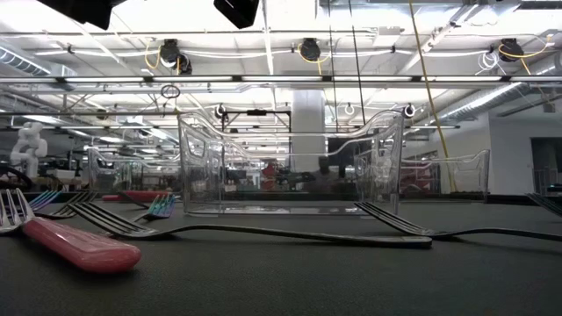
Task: Sort silverware by color (type)
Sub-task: Put the pink fork into the left transparent bin
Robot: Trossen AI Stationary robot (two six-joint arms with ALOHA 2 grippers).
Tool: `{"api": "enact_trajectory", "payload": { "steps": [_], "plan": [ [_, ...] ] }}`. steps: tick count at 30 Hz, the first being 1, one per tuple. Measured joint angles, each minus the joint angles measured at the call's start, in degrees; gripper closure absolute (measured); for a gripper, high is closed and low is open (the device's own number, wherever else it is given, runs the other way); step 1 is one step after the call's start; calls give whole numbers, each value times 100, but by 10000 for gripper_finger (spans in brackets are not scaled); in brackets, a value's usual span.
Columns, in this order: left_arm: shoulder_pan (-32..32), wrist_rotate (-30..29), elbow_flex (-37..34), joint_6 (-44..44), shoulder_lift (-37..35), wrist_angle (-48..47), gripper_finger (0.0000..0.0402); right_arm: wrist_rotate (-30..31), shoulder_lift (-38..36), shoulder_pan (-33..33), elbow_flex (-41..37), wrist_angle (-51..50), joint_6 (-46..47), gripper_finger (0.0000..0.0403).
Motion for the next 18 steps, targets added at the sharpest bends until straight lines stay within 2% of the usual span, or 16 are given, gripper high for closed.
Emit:
{"api": "enact_trajectory", "payload": {
  "steps": [10, 14, 18],
  "plan": [
    [-2, -9, 58, 269, 385, 414, 252, 10, 0, -2, 0, 11, -21, 371],
    [4, 274, 109, 308, 444, 412, 252, 11, -2, -2, 2, -29, 22, 370],
    [0, 310, 109, 416, 439, 418, 252, 9, -2, -2, 2, -53, 31, 370]
  ]
}}
